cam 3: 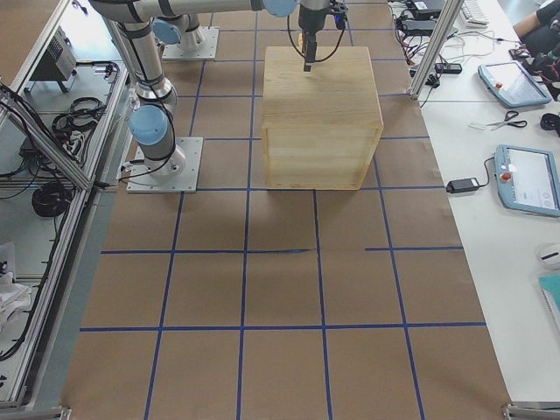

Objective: Open upper drawer
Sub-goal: 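Move the left gripper toward the black drawer handle on the cabinet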

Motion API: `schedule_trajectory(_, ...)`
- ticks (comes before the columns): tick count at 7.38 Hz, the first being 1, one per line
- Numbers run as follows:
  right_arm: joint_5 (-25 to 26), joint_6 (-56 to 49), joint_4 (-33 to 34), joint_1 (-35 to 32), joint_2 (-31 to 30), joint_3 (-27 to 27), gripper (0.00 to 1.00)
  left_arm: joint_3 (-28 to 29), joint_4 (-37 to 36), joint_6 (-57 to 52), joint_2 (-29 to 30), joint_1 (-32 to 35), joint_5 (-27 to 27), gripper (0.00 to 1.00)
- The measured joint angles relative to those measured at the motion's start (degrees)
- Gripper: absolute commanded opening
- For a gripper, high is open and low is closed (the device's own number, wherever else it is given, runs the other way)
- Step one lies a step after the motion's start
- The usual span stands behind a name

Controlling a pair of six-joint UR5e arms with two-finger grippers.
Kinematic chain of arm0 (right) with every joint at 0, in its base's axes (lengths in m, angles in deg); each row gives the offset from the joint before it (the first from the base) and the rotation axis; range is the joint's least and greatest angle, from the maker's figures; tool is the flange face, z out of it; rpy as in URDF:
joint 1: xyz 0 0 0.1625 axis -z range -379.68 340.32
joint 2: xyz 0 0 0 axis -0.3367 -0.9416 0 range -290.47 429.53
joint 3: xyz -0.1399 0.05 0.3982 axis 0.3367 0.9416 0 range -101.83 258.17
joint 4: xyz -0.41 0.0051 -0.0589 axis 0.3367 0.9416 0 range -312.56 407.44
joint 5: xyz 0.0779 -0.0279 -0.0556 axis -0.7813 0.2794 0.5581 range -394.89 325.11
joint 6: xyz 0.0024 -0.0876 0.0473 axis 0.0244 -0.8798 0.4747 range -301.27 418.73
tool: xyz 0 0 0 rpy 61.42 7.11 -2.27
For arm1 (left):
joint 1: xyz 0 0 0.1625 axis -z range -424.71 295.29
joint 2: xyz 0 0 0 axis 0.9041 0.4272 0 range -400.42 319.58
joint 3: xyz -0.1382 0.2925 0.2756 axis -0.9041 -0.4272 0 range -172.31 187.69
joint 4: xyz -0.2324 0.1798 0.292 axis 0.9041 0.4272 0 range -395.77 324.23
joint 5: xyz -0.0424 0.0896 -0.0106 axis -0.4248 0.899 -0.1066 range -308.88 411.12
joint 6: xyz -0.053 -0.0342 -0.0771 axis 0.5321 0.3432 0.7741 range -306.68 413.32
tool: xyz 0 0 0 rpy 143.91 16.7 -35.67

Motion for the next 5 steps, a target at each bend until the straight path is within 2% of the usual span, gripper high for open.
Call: schedule_trajectory(5,0.0,0.0,0.0,0.0,0.0,0.0,1.0,0.2,-8.6,5.2,6.0,4.1,-3.6,1.0)
